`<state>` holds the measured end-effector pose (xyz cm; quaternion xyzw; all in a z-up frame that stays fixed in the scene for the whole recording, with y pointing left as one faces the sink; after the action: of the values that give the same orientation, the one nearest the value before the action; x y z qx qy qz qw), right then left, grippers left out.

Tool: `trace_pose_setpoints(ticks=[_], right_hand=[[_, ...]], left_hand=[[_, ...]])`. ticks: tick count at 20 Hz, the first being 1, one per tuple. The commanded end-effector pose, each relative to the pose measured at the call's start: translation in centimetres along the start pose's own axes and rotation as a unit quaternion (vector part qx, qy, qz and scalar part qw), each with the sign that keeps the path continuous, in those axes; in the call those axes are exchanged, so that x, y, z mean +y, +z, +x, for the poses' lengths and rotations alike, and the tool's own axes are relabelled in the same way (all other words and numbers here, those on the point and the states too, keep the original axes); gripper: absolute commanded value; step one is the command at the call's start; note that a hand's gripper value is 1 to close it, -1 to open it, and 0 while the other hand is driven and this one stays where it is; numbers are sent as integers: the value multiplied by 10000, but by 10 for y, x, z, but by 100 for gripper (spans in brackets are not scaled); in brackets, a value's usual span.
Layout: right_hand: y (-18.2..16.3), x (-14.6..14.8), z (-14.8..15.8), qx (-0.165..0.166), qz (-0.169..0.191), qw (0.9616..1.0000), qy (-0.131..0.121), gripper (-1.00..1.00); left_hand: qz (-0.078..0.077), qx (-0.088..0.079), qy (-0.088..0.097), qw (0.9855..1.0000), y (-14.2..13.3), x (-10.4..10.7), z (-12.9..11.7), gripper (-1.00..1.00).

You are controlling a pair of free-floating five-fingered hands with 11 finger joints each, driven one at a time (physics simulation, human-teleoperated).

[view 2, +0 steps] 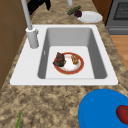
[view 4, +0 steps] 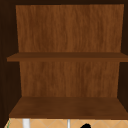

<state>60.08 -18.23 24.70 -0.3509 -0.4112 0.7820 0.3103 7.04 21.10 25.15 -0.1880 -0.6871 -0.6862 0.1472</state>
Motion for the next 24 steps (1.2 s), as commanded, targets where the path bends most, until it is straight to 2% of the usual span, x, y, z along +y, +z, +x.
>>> trace_pose_setpoints(ticks=[1,4,7,9,11,16,20,22,24], right_hand=[[16,10,-6,-225,105,9989,-402,-100],[32,11,-2,-280,77,9975,-637,-100],[46,12,7,-278,185,9973,-649,-100],[54,17,16,-218,204,9981,-537,-100],[60,30,38,-47,23,9996,-291,-100],[73,53,74,95,-116,9997,-200,-100],[85,70,107,84,-149,9995,-247,-100],[87,78,124,218,0,9996,-170,-100],[73,88,132,382,264,9984,-314,-100]], left_hand=[[0,0,0,10000,0,0,0,0],[0,0,0,10000,0,0,0,0],[0,0,0,10000,0,0,0,0],[0,0,0,10000,0,0,0,0],[0,0,0,10000,0,0,0,0],[0,0,0,10000,0,0,0,0],[0,0,0,10000,0,0,0,0],[0,0,0,10000,0,0,0,0],[0,0,0,10000,0,0,0,0]])
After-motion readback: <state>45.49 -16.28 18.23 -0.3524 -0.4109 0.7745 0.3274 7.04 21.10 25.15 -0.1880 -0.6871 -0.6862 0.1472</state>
